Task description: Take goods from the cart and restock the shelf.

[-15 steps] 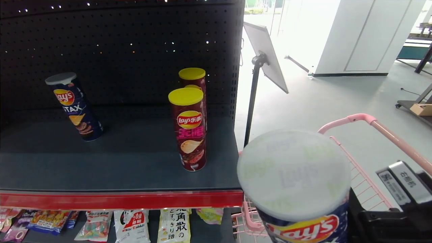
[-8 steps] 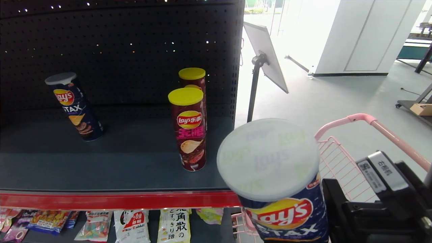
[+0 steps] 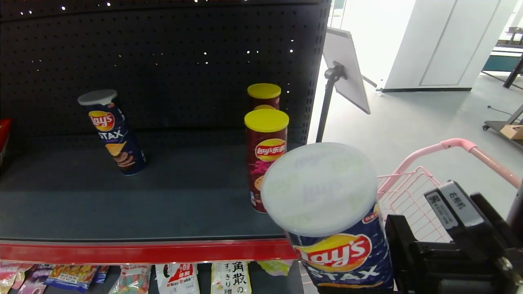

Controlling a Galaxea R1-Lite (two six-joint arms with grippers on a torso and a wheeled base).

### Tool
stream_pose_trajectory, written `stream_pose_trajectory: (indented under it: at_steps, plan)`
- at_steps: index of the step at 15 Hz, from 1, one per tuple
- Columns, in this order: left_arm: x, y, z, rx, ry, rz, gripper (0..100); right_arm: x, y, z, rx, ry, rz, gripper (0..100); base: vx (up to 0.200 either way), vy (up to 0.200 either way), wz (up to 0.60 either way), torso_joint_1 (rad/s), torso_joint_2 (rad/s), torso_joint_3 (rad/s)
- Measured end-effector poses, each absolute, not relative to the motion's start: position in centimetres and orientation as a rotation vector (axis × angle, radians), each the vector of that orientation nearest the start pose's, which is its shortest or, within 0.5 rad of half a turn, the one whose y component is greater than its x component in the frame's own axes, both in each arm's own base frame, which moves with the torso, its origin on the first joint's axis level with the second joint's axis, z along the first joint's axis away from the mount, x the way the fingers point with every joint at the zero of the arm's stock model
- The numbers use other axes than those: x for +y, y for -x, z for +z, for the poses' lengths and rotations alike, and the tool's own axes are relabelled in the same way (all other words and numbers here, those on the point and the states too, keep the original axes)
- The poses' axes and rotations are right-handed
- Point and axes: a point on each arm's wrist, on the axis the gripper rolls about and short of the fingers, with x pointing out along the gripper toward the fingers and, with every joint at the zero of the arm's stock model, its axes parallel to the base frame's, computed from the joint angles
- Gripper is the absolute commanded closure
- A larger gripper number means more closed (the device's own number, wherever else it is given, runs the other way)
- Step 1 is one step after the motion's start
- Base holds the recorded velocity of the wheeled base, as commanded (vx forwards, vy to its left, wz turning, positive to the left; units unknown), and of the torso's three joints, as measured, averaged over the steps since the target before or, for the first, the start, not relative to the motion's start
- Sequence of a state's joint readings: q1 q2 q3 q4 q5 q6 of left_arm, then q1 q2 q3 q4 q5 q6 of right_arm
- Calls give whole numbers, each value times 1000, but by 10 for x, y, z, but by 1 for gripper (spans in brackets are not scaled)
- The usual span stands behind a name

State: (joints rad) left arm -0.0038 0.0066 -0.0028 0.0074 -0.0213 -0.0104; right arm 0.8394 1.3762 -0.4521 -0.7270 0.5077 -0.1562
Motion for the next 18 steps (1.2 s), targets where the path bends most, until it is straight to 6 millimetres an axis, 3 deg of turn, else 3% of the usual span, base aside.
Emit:
stream_pose_trajectory:
  at_steps: [18]
  plan:
    - [0,23,76,11,12,-27,0,160,-127,183,93,166,1364,100,0,200,0,2,3,3]
